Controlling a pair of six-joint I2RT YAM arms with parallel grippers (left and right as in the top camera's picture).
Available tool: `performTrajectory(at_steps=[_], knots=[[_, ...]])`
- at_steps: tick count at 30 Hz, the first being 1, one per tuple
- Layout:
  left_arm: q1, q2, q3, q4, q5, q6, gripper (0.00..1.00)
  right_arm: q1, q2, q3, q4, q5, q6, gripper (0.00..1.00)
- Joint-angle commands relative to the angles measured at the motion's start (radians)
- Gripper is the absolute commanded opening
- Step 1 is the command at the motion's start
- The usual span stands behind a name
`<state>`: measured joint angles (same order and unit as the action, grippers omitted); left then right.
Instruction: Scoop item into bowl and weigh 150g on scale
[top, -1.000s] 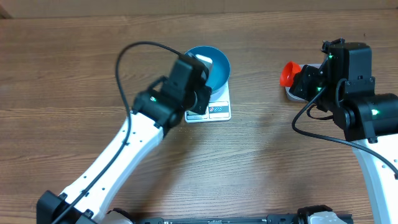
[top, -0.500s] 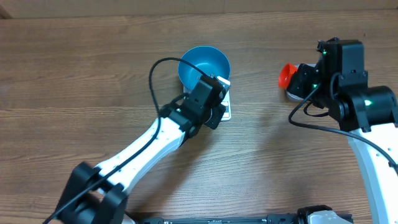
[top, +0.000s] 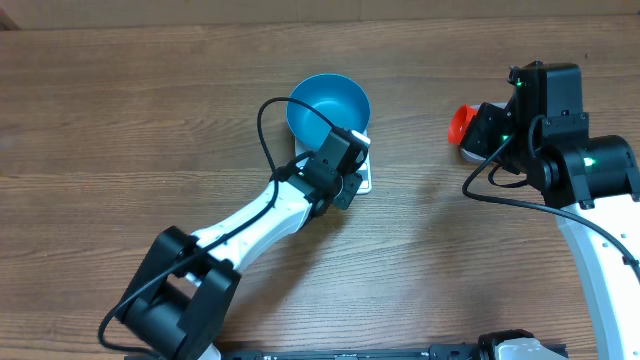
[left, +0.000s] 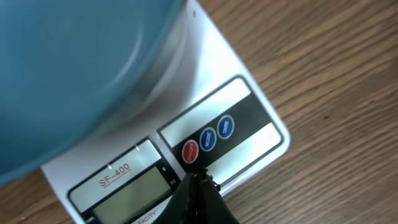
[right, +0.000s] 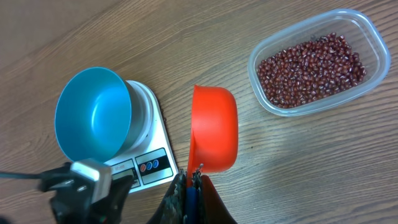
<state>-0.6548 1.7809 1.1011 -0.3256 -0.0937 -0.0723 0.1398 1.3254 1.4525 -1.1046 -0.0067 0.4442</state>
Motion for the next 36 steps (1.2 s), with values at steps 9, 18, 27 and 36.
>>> performTrajectory(at_steps=[9,18,27,36], knots=[[0.001,0.043,0.001,0.039,-0.014,0.048,0.04,0.003,-0.001,0.019,-0.007,0.017,-0.004,0.04],[0.007,0.045,0.001,0.054,-0.017,0.051,0.04,0.003,-0.001,0.019,-0.007,0.018,-0.005,0.04],[0.007,0.066,0.001,0.103,-0.053,0.051,0.04,0.003,-0.001,0.019,-0.006,0.018,-0.005,0.04],[0.007,0.11,0.001,0.125,-0.098,0.051,0.04,0.003,-0.001,0.019,-0.001,0.018,-0.005,0.04]])
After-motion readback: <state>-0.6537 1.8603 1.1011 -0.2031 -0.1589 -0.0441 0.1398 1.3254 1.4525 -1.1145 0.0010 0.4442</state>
